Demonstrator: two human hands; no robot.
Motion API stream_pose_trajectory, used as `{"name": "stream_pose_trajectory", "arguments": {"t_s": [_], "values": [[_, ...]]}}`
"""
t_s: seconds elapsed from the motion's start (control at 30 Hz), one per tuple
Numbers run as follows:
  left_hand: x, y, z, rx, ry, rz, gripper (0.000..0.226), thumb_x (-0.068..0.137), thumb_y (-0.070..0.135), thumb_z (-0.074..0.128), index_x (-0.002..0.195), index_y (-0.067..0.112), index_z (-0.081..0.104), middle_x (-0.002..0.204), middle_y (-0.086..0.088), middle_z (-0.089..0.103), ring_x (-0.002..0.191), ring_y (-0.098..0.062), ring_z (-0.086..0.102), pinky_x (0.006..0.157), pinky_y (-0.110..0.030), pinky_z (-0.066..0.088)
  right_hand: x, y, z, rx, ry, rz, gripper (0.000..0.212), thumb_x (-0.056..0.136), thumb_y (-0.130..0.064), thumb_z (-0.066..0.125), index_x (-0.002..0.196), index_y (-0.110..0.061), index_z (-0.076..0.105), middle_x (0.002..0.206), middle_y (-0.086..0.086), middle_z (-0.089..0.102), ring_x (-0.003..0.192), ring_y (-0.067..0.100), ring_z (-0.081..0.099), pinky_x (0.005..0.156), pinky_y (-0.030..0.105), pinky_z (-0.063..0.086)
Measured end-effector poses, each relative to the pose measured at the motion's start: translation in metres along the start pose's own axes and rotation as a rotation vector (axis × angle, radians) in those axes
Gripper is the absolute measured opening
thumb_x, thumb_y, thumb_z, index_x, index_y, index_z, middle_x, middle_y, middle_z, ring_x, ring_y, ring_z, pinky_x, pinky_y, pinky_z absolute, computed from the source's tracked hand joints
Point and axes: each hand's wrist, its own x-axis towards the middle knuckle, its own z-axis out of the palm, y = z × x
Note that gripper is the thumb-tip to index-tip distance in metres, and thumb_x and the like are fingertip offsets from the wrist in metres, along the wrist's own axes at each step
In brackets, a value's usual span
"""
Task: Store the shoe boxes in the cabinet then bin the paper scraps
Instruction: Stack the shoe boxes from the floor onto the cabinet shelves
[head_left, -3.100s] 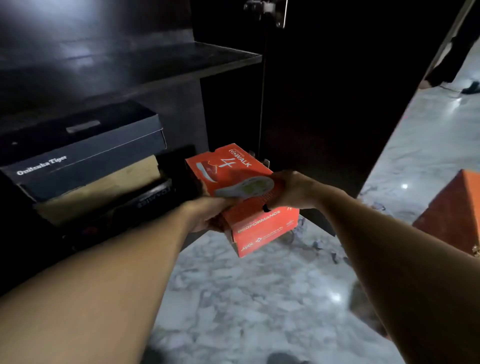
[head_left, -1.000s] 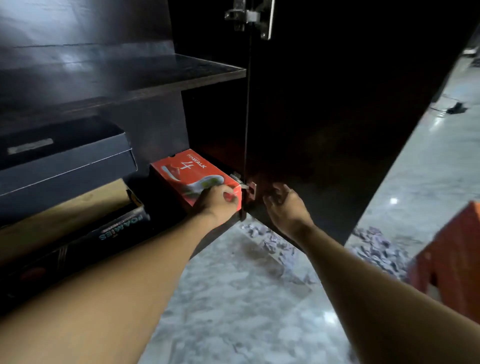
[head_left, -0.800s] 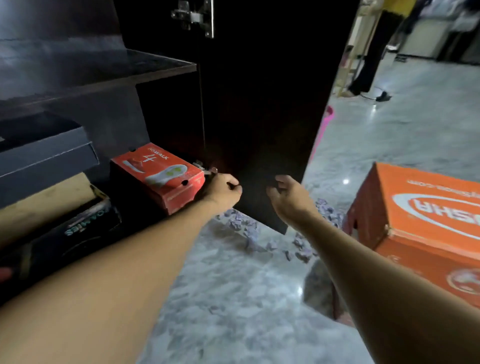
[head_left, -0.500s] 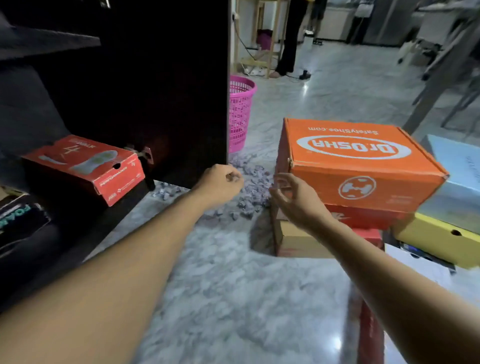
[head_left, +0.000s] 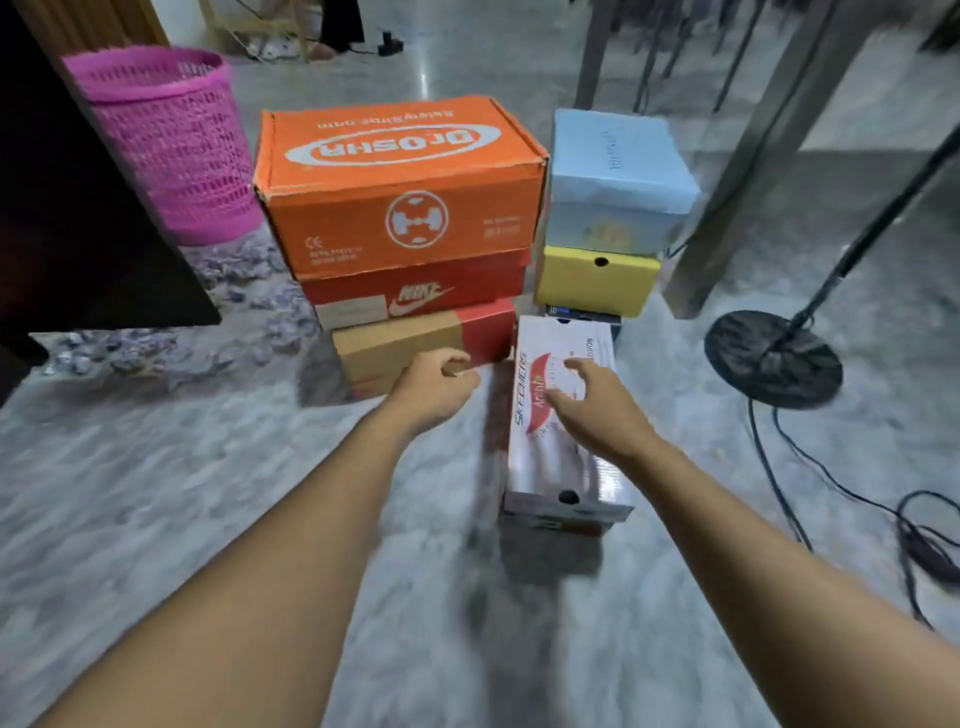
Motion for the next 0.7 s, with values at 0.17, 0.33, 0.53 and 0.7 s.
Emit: {"name": "stream_pose_trajectory", "arguments": {"t_s": [0.17, 0.33, 0.53, 0.7], "values": [[-0.014, -0.01, 0.057, 0.035, -0.147, -0.089, 0.059, 0.093, 0.032, 0.058, 0.146, 0.018, 0.036, 0.135, -0.015, 0.054, 0.12, -0.035, 0.055, 0.093, -0.041, 0.048, -0.013, 0.058, 0.012, 0.057, -0.059, 0.265, 0.074, 0.082, -0.045, 0.062, 0.147, -0.021, 0.034, 0.141, 0.012, 0.046, 0.127, 0.035, 0.047, 0.105, 0.043, 0.043], [-0.023, -0.018, 0.085, -0.064, -0.202, -0.057, 0.05, 0.095, 0.026, 0.056, 0.141, 0.032, 0.038, 0.134, 0.014, 0.052, 0.122, -0.015, 0.054, 0.105, -0.043, 0.043, -0.015, 0.073, 0.029, 0.241, -0.063, 0.257, 0.078, 0.079, -0.041, 0.067, 0.144, -0.022, 0.029, 0.14, 0.01, 0.044, 0.121, 0.031, 0.053, 0.104, 0.049, 0.046], [-0.023, -0.034, 0.1, -0.06, -0.177, 0.006, 0.054, 0.084, 0.021, 0.056, 0.131, 0.043, 0.044, 0.13, 0.013, 0.06, 0.116, -0.013, 0.057, 0.099, -0.039, 0.048, -0.021, 0.082, 0.035, 0.231, -0.03, 0.217, 0.07, 0.067, -0.035, 0.069, 0.128, -0.018, 0.04, 0.128, 0.005, 0.047, 0.104, 0.022, 0.06, 0.09, 0.044, 0.055], [-0.019, -0.04, 0.096, -0.058, -0.26, -0.016, 0.054, 0.083, 0.006, 0.067, 0.127, 0.026, 0.043, 0.125, 0.002, 0.06, 0.114, -0.017, 0.057, 0.096, -0.037, 0.05, -0.028, 0.088, 0.04, 0.174, -0.026, 0.172, 0.075, 0.061, -0.038, 0.071, 0.128, -0.024, 0.041, 0.125, -0.002, 0.042, 0.101, 0.015, 0.054, 0.08, 0.036, 0.054]]}}
